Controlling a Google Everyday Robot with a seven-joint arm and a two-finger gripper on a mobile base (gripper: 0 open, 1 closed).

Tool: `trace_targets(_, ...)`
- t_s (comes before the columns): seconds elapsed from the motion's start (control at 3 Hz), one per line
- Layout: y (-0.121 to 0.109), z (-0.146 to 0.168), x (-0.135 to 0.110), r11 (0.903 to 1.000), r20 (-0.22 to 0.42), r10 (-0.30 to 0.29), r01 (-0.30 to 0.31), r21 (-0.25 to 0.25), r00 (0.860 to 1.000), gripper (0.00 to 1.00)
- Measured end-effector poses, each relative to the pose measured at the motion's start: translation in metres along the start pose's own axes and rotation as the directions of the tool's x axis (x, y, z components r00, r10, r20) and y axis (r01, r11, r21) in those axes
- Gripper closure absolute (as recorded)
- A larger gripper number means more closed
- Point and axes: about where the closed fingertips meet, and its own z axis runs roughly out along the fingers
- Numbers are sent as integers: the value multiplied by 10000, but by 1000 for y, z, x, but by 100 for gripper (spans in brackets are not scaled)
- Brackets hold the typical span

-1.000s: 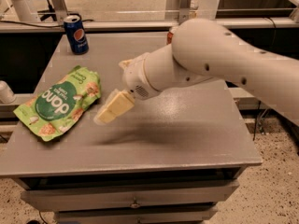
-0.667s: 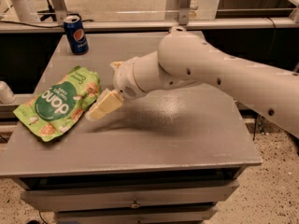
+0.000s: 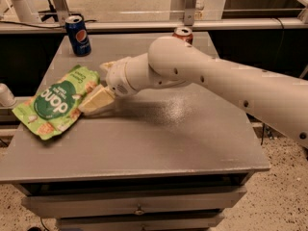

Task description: Pick green rice chip bag

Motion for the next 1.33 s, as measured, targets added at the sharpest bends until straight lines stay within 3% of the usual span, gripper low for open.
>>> trace_targets(1.0,-3,-11,-15,9995,240,285,-288,94,9993,88)
trace_targets(1.33,0,-32,-35,9988,474,455,-463,167,9978,100)
